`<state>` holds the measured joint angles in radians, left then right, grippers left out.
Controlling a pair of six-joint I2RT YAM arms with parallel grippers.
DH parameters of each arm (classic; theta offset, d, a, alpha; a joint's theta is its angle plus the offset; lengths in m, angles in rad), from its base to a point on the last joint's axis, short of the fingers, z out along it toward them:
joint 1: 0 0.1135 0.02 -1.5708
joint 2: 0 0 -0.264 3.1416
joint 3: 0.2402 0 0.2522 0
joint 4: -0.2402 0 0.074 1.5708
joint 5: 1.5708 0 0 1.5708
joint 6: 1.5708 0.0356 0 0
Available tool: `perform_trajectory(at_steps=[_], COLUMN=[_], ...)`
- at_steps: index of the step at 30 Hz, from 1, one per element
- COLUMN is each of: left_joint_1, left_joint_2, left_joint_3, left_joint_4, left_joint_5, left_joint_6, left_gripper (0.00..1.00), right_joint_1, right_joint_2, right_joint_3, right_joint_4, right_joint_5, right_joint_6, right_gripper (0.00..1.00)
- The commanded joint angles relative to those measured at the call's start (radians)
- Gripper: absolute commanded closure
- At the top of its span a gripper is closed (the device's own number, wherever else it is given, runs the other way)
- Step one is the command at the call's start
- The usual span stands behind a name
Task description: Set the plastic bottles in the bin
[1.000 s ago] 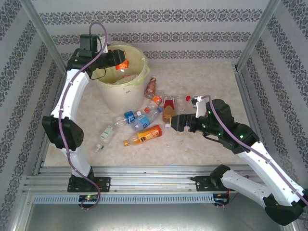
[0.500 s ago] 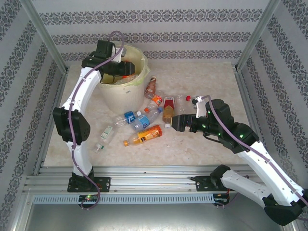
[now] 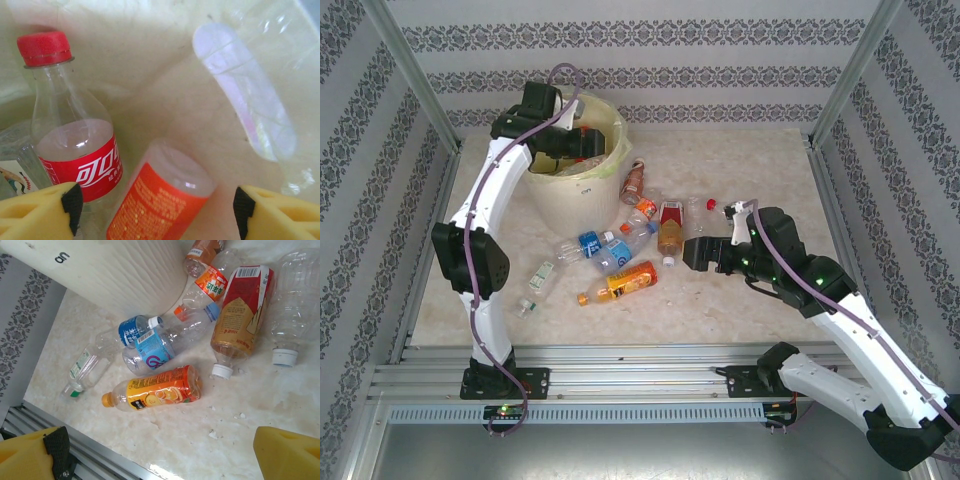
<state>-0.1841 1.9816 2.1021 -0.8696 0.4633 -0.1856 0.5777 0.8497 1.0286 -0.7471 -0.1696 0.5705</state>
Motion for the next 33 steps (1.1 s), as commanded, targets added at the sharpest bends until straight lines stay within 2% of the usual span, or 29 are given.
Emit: perform_trajectory(at_steps=[1, 8, 14, 16, 20, 24, 29, 33], left_joint_1=[-0.012, -0.011, -0.009, -0.010, -0.011, -0.011, -0.015, -0.032], left_joint_2=[-0.045, -0.091, -0.162, -0.193, -0.276, -0.396, -0.580, -0.700], left_joint_3=[0.045, 0.086, 0.096, 0.096, 0.072, -0.019, -0.222, -0.394], left_joint_4=[-0.033, -0.045, -0.053, -0.061, -0.071, -0.069, -0.032, 0.007], left_joint_5=[0.015, 0.002, -0.022, -0.024, -0.015, 0.018, 0.096, 0.184], left_joint_6=[-0.017, -0.038, -0.046, -0.046, -0.027, 0.004, 0.028, 0.001], left_gripper=[0.17, 0.12, 0.00, 0.00, 0.00, 0.00, 0.00, 0.00], right_joint_1=[-0.010, -0.010, -0.012, -0.011, -0.006, 0.005, 0.017, 0.019], right_joint_2=[-0.015, -0.026, -0.022, -0.009, 0.002, -0.006, -0.006, -0.016], right_joint_3=[-0.022, -0.053, -0.085, -0.091, -0.115, -0.154, -0.192, -0.216], right_joint_4=[-0.011, -0.006, -0.001, -0.006, 0.003, 0.033, 0.062, 0.113], right_joint_5=[0.030, 0.053, 0.066, 0.053, 0.035, 0.010, 0.001, -0.089], right_joint_6=[0.002, 0.004, 0.009, 0.016, 0.046, 0.084, 0.104, 0.069], right_gripper=[0.05, 0.08, 0.12, 0.17, 0.17, 0.16, 0.16, 0.13])
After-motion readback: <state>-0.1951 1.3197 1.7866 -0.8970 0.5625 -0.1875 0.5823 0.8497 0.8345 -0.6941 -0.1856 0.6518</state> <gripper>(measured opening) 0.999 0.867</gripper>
